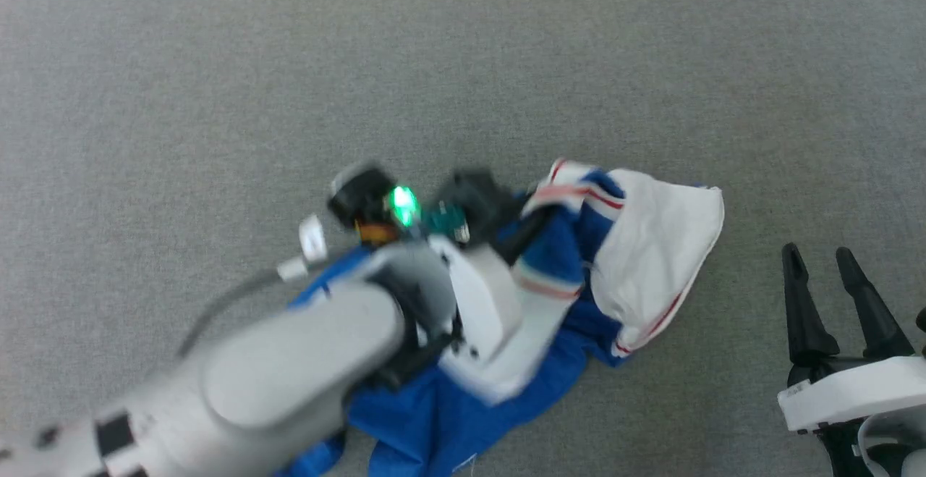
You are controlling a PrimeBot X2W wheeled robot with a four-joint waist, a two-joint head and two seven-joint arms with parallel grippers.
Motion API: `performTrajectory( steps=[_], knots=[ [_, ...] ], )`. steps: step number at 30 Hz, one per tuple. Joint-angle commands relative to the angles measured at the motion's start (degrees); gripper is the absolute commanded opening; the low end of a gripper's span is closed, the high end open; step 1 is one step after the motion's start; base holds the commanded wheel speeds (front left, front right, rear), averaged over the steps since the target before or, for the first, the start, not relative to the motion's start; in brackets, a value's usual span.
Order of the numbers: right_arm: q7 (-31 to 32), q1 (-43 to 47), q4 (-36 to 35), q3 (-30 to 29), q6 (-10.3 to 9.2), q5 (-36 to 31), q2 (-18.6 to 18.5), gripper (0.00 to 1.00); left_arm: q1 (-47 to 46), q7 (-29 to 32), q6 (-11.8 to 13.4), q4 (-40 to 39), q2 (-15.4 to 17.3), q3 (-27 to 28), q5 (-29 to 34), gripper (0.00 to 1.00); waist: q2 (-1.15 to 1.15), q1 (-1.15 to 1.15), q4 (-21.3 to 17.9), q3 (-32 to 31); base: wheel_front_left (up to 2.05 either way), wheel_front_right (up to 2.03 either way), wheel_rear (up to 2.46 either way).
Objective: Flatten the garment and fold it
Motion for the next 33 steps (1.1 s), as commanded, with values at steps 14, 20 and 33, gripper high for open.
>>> performTrajectory(
  steps=[14,20,33],
  knots=[
    [-2.25,-5.07,2.24,2.84,-0.05,1.94,0.14,1.00,-19.55,7.73,-6.29,11.90,11.64,8.73,0.04,0.00,0.00,0.00,-5.09,8.91,0.00,0.00,0.00],
    [-3.14,-6.54,3.35,3.21,-0.05,2.06,0.14,1.00,-17.06,4.00,-4.83,24.21,10.68,8.98,0.06,0.39,0.00,0.00,-6.74,11.40,0.00,0.00,0.00],
    [-2.12,-5.54,3.10,1.90,-0.05,0.03,0.14,1.00,-14.72,-9.76,-4.41,26.29,5.28,13.95,-3.68,1.00,0.00,0.00,-2.66,6.03,0.00,0.00,0.00]
  ],
)
